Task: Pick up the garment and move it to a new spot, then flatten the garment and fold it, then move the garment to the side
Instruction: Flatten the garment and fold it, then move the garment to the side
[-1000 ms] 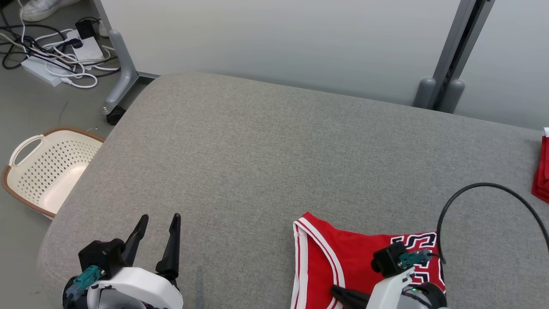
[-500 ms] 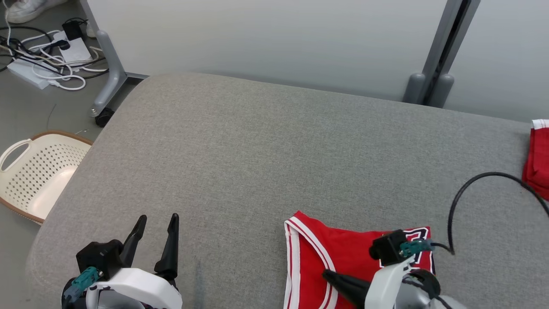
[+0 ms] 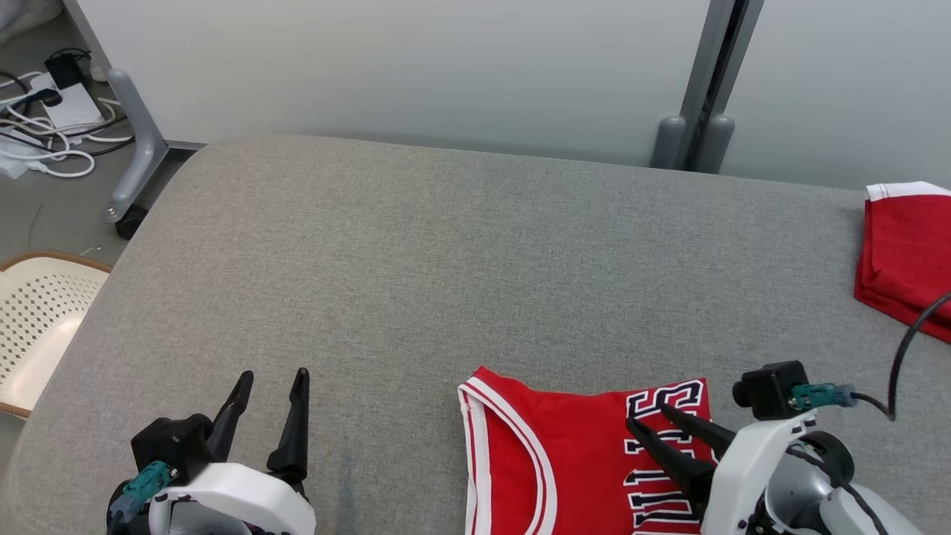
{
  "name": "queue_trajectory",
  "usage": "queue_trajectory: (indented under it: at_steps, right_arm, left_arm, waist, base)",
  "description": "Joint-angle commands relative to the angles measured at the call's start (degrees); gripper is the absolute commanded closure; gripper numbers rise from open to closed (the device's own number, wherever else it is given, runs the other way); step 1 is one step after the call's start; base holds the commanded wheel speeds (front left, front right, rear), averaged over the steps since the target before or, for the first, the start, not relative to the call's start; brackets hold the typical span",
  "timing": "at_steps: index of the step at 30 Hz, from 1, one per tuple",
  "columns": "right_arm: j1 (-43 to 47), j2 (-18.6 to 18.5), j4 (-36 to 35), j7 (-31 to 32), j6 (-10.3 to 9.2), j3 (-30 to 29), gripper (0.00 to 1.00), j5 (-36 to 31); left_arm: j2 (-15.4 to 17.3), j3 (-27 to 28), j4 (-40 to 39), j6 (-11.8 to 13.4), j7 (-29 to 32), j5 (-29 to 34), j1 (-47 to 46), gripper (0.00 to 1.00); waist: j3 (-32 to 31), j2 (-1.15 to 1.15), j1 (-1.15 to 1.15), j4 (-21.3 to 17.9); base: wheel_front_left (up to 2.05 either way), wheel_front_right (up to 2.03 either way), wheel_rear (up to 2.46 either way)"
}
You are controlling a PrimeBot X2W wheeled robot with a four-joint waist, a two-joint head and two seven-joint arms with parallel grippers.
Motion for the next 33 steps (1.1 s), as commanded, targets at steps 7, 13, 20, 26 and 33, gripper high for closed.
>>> queue_trajectory:
  at_steps: [7, 13, 20, 26, 33]
  right_arm:
    - [4.69, -0.61, -2.24, 2.71, 0.14, -8.98, 0.0, -5.03]
    - [7.28, 1.16, -1.82, 7.02, 0.13, -13.99, 0.0, -6.79]
    - [7.6, 4.85, 0.86, 14.67, 0.14, -17.98, 0.0, -4.18]
    - [6.46, 6.85, 4.61, 18.53, 0.13, -20.08, 0.0, -2.46]
    - [5.82, 7.36, 8.09, 19.54, 0.07, -19.45, 0.0, -0.29]
  left_arm:
    - [0.32, 0.3, -0.1, -0.15, -0.33, 0.44, -0.52, 0.0]
    - [0.36, 0.25, -0.03, -0.28, -0.35, 0.56, -1.03, 0.0]
    - [0.13, 0.03, 0.04, -0.43, -0.3, 0.8, -1.56, 0.0]
    - [-0.15, -0.18, 0.28, -0.43, -0.27, 0.78, -2.08, 0.0]
    - [-0.4, -0.32, 0.7, -0.64, -0.3, 0.74, -2.37, 0.0]
  waist:
    - [0.85, 0.0, 0.0, -0.82]
    - [1.19, 0.0, 0.0, -1.05]
    - [1.73, 0.0, 0.0, -0.93]
    - [2.36, 0.0, 0.0, -0.08]
    - [2.48, 0.0, 0.0, 0.95]
  base:
    - [0.0, 0.0, 0.0]
    - [0.0, 0.0, 0.0]
    - [0.0, 0.0, 0.0]
    - [0.0, 0.0, 0.0]
    - [0.0, 0.0, 0.0]
